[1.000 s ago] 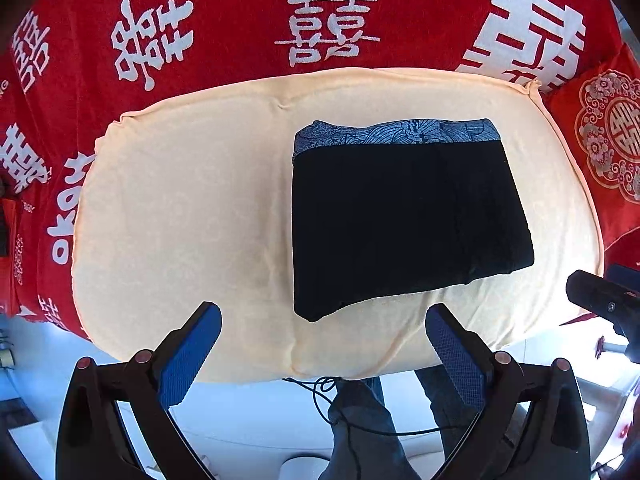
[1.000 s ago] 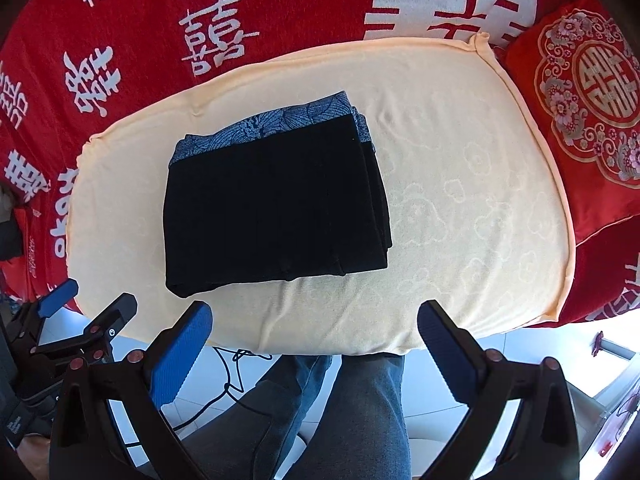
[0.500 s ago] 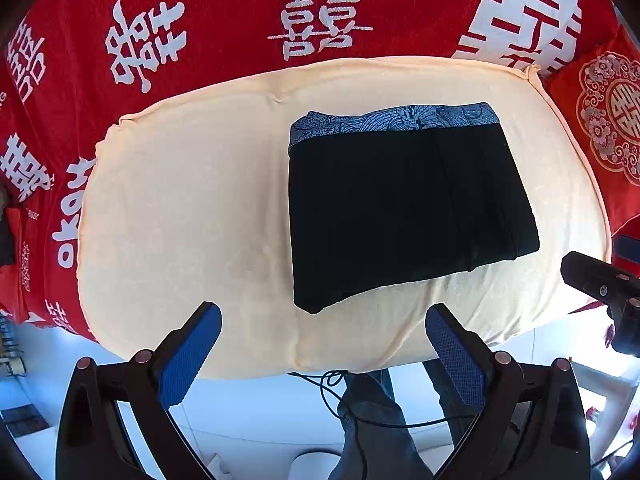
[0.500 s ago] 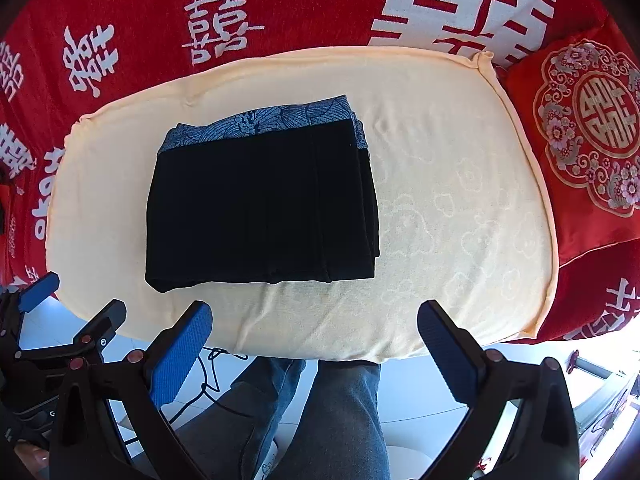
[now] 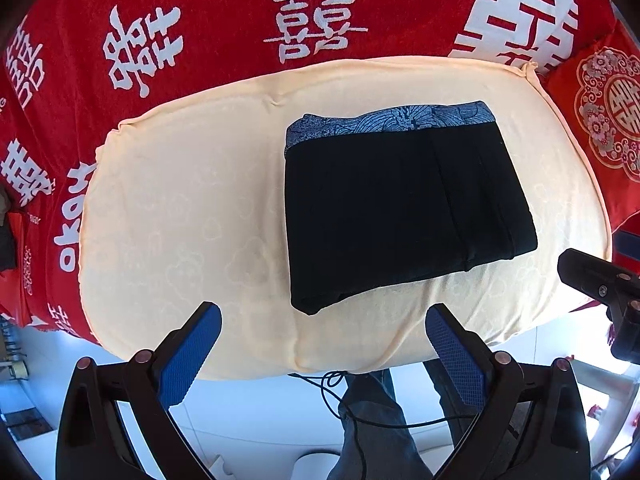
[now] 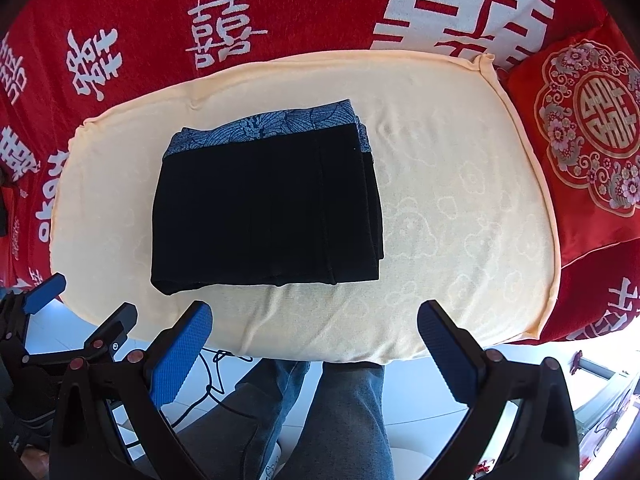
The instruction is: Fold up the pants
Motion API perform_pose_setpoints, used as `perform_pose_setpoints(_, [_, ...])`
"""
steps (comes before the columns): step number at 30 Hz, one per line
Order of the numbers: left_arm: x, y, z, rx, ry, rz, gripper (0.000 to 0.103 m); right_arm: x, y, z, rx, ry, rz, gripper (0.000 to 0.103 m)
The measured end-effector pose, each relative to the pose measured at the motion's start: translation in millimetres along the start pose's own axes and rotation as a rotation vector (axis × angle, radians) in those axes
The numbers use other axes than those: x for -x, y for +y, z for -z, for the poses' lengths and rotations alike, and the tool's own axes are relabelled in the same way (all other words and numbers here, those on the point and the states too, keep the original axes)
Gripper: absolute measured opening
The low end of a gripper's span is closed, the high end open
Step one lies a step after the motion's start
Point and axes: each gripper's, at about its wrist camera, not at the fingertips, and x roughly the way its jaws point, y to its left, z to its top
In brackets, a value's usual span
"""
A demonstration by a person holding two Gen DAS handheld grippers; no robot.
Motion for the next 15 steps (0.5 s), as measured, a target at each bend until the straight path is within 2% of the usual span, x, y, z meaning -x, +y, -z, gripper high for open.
perform_pose_setpoints(15, [-1.0, -1.0, -1.8, 0.003, 0.003, 0.008, 0.103, -3.5, 3.0, -1.2, 0.008, 0.011, 0.001, 0.102])
